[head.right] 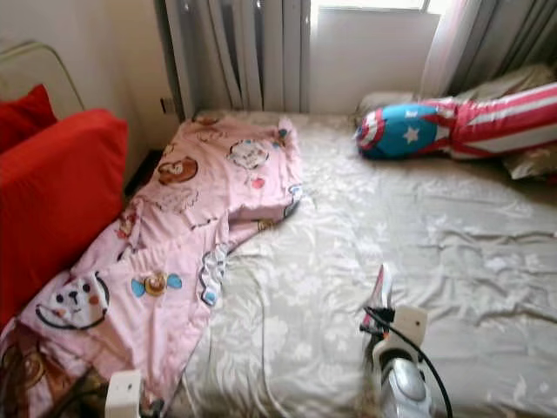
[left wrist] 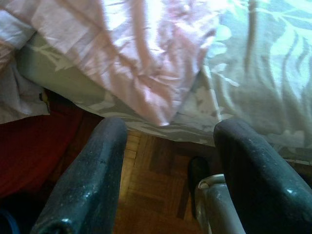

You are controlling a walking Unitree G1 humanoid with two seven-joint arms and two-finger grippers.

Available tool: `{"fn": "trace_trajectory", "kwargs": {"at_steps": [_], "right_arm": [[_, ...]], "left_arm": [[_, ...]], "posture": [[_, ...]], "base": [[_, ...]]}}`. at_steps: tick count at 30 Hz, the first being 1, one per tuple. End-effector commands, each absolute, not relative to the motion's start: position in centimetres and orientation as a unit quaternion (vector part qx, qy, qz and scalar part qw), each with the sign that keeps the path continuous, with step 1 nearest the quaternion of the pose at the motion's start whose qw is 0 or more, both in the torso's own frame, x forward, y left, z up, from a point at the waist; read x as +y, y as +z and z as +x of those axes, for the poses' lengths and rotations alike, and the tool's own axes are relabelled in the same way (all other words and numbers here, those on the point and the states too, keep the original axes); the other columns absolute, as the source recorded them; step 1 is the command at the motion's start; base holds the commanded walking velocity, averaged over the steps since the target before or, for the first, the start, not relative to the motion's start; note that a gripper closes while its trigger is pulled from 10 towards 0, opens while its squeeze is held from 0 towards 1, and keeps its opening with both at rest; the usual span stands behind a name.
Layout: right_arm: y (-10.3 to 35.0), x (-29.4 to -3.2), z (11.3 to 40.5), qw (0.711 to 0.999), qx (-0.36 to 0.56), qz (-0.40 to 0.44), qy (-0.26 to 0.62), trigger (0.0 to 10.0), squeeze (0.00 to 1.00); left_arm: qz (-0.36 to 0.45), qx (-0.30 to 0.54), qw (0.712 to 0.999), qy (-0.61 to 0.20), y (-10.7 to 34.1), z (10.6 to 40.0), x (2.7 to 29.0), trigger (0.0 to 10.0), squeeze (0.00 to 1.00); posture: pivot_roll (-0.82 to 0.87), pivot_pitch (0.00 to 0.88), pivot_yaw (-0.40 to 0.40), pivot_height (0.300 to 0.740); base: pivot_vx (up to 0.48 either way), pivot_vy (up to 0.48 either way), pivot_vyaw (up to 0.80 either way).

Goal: Clean up the room

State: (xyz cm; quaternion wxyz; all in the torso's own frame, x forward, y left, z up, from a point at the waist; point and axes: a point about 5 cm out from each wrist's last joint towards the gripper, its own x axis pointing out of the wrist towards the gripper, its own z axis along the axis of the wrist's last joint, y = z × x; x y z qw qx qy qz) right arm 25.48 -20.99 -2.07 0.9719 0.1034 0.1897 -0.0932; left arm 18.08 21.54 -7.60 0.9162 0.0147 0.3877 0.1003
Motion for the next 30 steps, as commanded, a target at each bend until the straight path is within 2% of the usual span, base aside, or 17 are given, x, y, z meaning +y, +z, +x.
{"fn": "trace_trajectory", "kwargs": {"at_steps": [1,30], "right_arm": [[-1.47,-21.57,25.88,0.975,0.172,0.099,-0.100,10.0,0.00],[-1.72,-21.31,25.72,0.974,0.178,0.099,-0.103,10.0,0.00]], "left_arm": [[0.010,0.396,0.914,0.094,-7.79,18.05,20.92,10.0,0.00],[0.015,0.388,0.917,0.089,-7.61,18.47,20.60,10.0,0.00]], "posture": [[-0.13,0.000,-0.013,0.740],[-0.13,0.000,-0.002,0.740]], "base": [[0.000,-0.259,0.00],[0.000,-0.266,0.00]]}}
